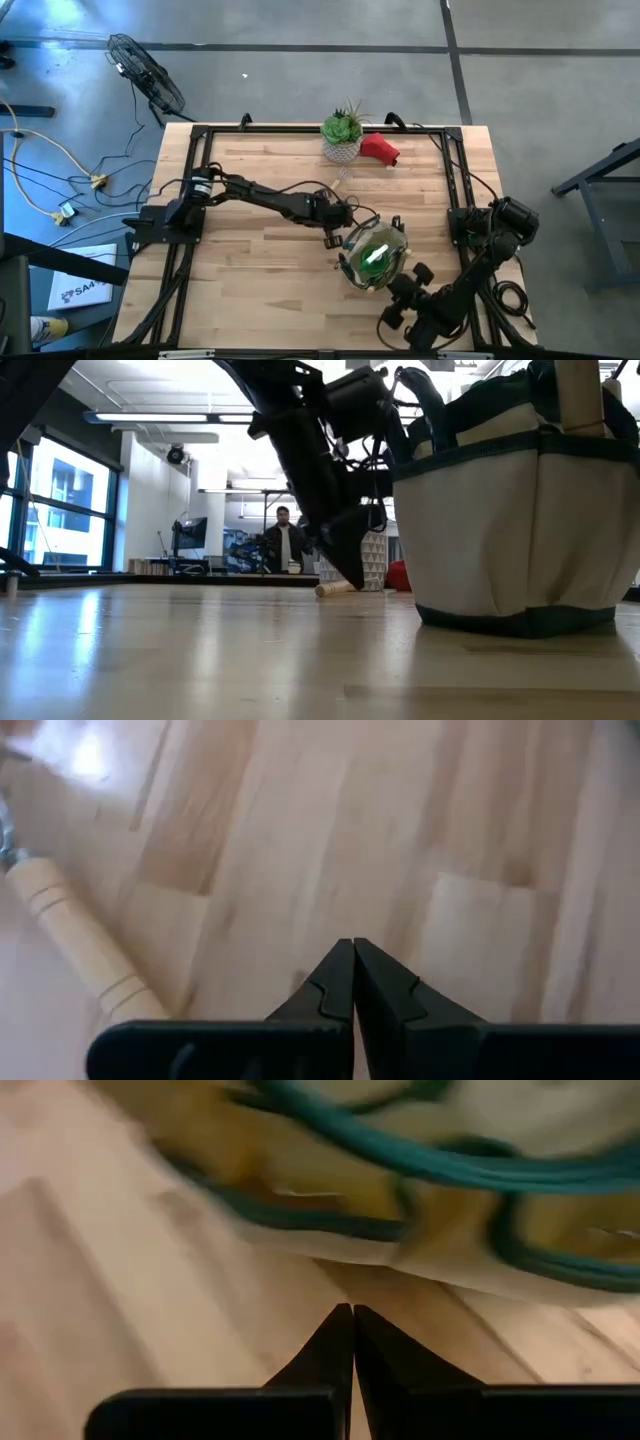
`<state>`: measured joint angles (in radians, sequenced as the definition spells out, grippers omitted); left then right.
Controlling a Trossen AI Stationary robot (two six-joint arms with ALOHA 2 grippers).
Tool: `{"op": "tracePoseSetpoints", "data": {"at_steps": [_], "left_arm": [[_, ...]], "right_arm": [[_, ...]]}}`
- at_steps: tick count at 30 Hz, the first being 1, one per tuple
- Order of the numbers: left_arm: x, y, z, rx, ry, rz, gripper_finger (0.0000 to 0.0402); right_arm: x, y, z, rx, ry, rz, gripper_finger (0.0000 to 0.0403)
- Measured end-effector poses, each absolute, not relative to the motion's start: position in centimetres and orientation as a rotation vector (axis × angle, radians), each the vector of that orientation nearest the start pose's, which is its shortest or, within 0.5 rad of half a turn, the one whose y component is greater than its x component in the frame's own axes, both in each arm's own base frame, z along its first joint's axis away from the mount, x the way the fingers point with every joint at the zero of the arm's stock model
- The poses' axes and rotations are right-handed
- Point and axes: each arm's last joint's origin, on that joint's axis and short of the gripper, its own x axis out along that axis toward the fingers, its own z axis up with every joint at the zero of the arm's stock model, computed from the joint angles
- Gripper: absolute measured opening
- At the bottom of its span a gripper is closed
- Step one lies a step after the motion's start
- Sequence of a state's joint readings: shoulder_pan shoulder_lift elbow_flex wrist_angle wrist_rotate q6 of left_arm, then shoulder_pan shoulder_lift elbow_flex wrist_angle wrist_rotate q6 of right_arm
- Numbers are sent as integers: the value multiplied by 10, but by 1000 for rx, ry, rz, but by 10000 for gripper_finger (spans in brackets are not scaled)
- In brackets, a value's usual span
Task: Pick & Place Garden tools in Gardening bag
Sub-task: Adjust the gardening bag
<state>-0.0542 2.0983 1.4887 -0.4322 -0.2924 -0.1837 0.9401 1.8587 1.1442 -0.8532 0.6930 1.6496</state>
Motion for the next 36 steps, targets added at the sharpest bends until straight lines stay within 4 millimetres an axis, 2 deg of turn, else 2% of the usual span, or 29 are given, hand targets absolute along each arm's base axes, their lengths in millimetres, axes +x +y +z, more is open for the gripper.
{"op": "tracePoseSetpoints", "data": {"at_steps": [7, 15, 30, 36], "left_arm": [[443, -23, 162, -80, 938, 166, 0], [442, -48, 163, -80, 927, 100, 0], [445, -91, 159, -125, 866, -58, 0], [441, -110, 159, -112, 871, -99, 0]], "right_arm": [[198, 234, 152, 332, 831, -758, 3], [205, 220, 153, 308, 870, -841, 3], [226, 196, 153, 211, 930, -867, 3], [223, 199, 153, 234, 938, -874, 3]]}}
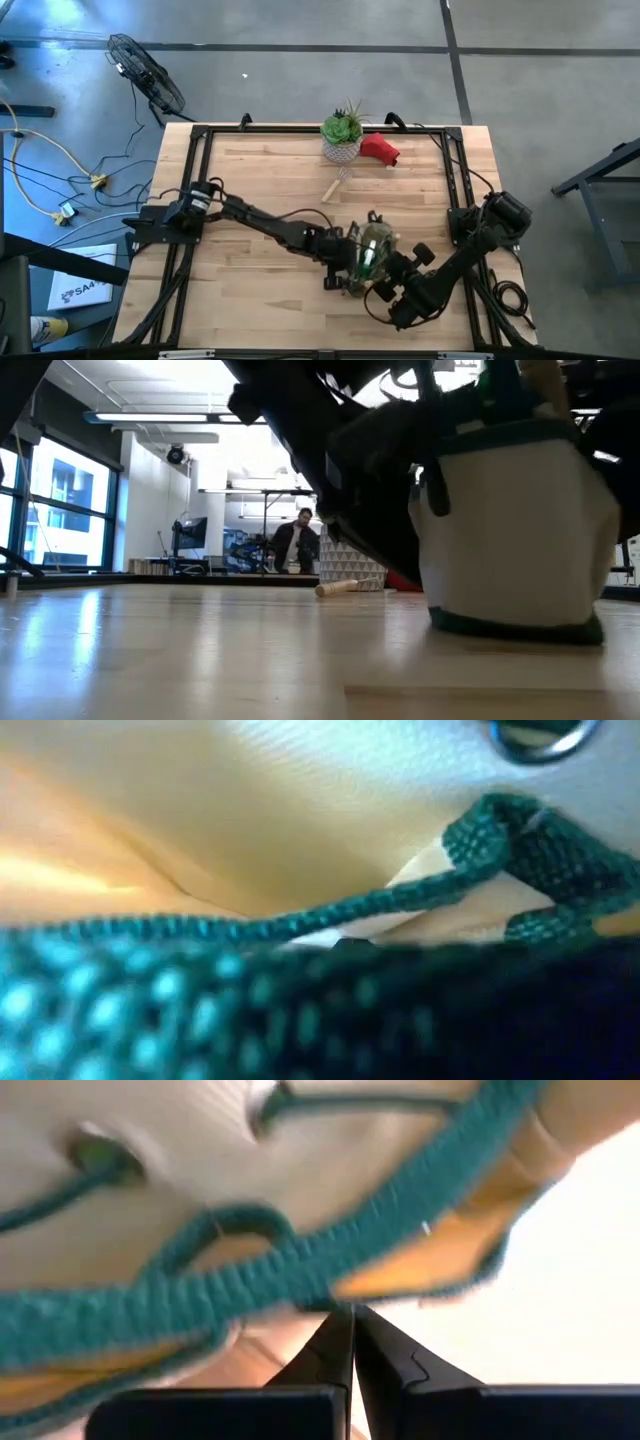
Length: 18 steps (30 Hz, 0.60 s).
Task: Pick & Place Garden tools in Gardening bag
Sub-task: Adjust the gardening bag
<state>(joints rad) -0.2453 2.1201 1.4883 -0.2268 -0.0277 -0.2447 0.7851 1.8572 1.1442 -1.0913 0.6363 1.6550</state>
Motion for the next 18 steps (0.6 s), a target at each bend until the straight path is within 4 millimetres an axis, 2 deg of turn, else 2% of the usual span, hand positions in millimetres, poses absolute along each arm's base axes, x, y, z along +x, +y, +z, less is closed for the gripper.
{"op": "tracePoseSetpoints", "data": {"at_steps": [11, 18], "left_arm": [[438, -126, 161, -123, 852, -124, 0], [436, -128, 160, -112, 859, -105, 0]], "right_arm": [[184, 231, 154, 363, 887, -875, 3], [170, 253, 166, 427, 859, -812, 3]]}}
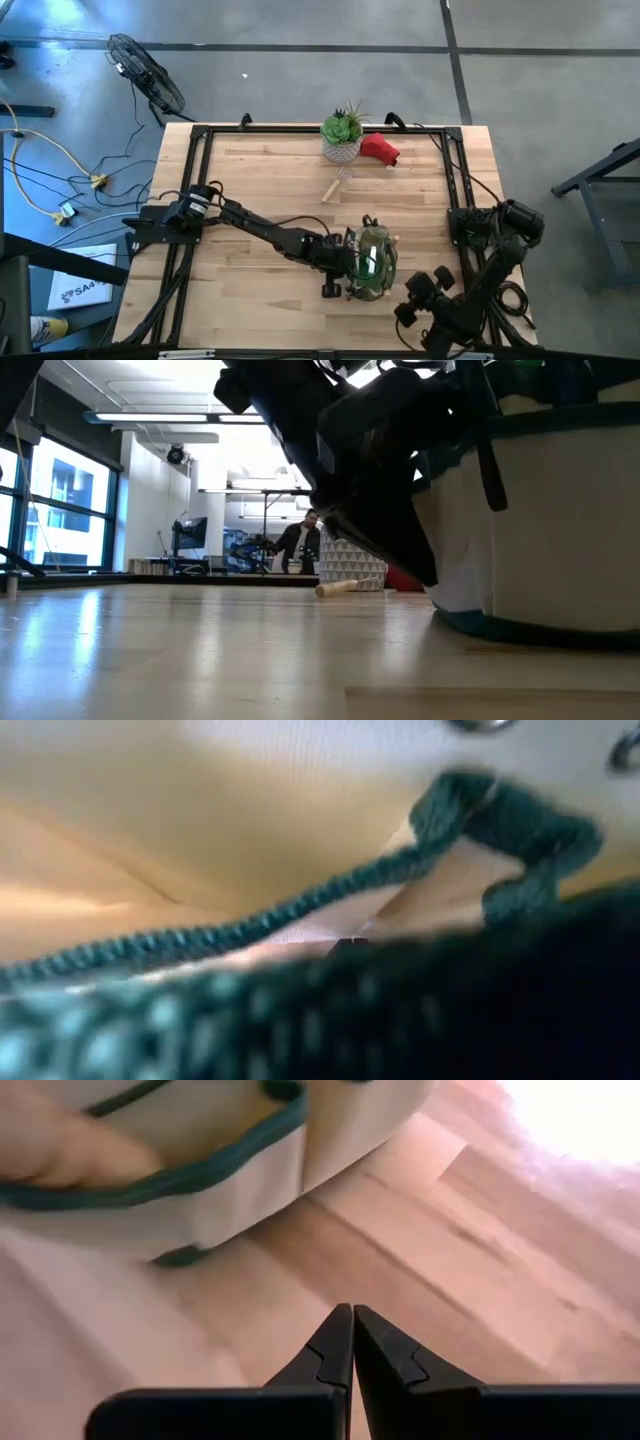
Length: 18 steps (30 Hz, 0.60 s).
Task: Pick & Place Garden tools in Gardening bag
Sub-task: Adjust the gardening bag
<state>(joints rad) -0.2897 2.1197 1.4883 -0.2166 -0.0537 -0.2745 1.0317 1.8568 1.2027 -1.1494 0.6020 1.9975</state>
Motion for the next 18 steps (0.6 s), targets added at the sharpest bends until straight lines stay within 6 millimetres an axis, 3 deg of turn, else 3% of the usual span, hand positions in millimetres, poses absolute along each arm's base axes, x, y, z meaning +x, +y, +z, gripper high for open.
{"op": "tracePoseSetpoints", "data": {"at_steps": [11, 18], "left_arm": [[420, -122, 172, -54, 971, -28, 0], [411, -115, 189, 36, 969, 98, 0]], "right_arm": [[161, 283, 169, 574, 841, -631, 3], [179, 316, 178, 520, 730, -244, 3]]}}
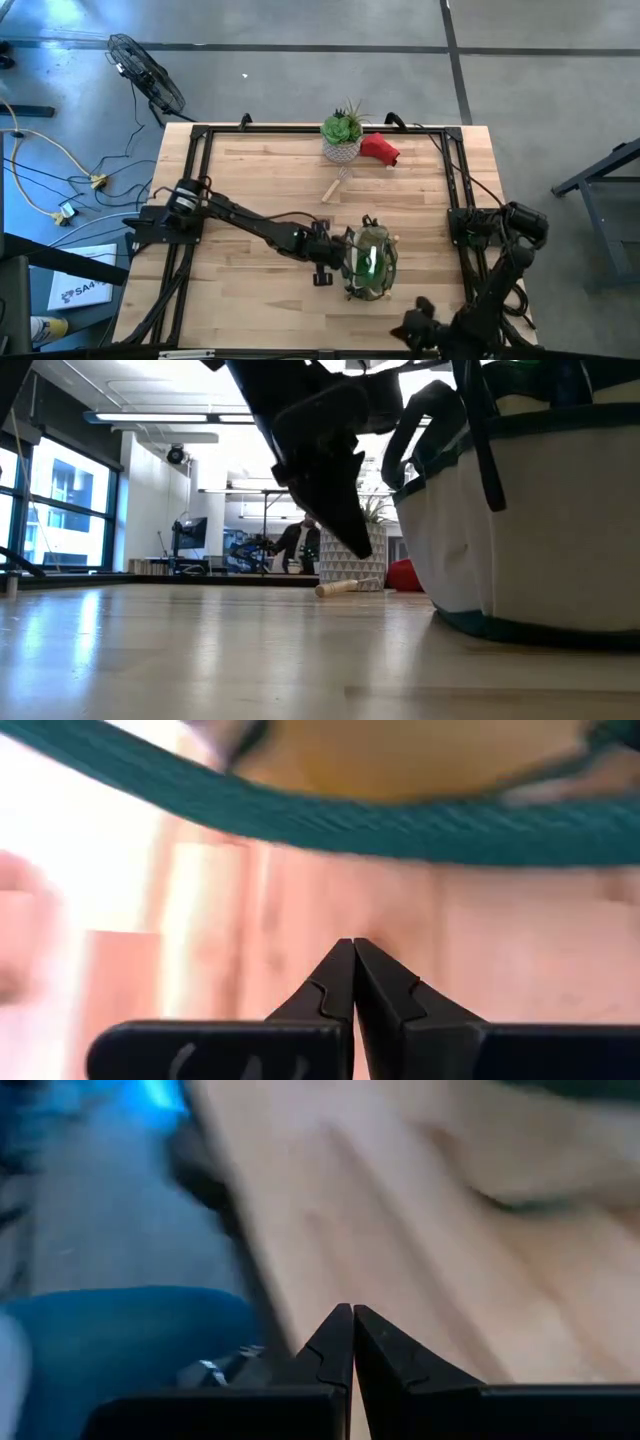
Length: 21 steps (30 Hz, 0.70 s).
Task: Pick & Place Garden tools in Gardening bag
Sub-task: Adjust the gardening bag
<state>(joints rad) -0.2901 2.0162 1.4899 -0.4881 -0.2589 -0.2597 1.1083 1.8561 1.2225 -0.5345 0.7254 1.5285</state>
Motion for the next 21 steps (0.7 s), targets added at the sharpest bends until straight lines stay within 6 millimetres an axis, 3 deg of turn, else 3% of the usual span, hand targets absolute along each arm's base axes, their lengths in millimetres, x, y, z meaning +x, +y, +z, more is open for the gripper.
{"op": "tracePoseSetpoints", "data": {"at_steps": [3, 6, 12, 17, 21], "left_arm": [[412, -111, 191, 128, 926, 206, 0], [414, -101, 193, 220, 876, 357, 0], [420, -58, 188, 276, 902, 536, 0], [428, -14, 188, 142, 909, 525, 0], [435, 7, 189, 40, 896, 378, 0]], "right_arm": [[199, 315, 183, 475, 688, -173, 3], [221, 302, 180, 416, 705, -194, 3], [256, 288, 170, 319, 769, -114, 3], [263, 284, 171, 249, 769, -71, 3], [265, 281, 170, 261, 790, -75, 3]]}}
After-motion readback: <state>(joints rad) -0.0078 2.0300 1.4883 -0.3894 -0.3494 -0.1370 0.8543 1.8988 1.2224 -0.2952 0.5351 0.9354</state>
